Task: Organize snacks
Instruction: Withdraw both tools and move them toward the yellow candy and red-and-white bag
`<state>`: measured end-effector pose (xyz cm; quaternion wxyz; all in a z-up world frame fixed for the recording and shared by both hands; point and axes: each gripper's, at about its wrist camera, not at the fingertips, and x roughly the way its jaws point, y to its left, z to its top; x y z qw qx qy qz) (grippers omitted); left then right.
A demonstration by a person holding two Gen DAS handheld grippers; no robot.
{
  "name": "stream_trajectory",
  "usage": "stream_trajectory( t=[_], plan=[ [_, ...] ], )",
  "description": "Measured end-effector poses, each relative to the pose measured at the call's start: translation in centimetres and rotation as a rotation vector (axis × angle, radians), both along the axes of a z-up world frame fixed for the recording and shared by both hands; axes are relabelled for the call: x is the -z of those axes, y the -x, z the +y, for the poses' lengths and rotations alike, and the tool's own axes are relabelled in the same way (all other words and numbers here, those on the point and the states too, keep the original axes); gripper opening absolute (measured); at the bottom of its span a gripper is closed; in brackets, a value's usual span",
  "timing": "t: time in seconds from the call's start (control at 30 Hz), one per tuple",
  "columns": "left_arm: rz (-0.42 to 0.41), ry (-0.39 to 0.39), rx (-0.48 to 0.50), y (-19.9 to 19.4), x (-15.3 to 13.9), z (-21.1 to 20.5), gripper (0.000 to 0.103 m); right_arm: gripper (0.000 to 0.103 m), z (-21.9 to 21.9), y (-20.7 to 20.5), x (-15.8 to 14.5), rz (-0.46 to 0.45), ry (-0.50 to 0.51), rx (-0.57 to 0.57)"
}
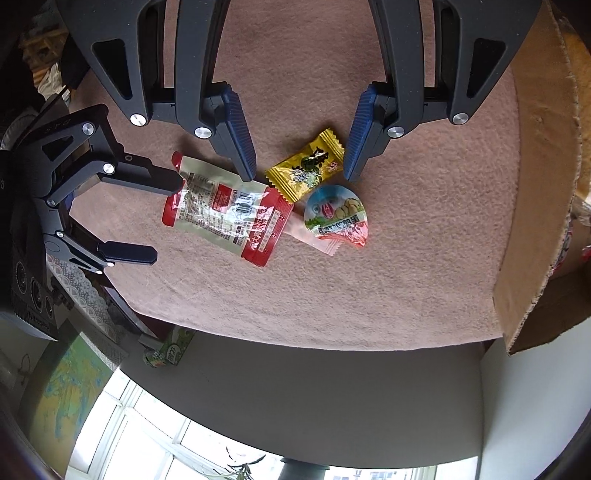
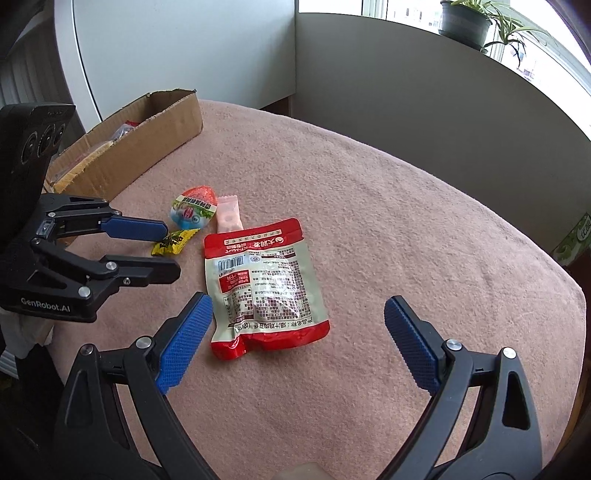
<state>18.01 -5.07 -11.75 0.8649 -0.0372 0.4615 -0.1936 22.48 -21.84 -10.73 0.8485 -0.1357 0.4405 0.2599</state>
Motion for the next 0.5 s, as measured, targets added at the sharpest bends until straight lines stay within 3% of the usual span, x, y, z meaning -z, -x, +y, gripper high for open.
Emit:
stream_trajectory(
  t=[0.13,0.5],
  plan=[
    [-0.006,-0.047,0.047,1.0,-0.1,-0.9,0.048,0.096,0.5,-0.3,0.7,0.025,0.004,-0.022],
    [-0.042,-0.119,0.053,0.1,-0.4,-1.1,0.048,0.096,1.3,-0.6,2.0,0.055,0.027,-0.067]
  ],
)
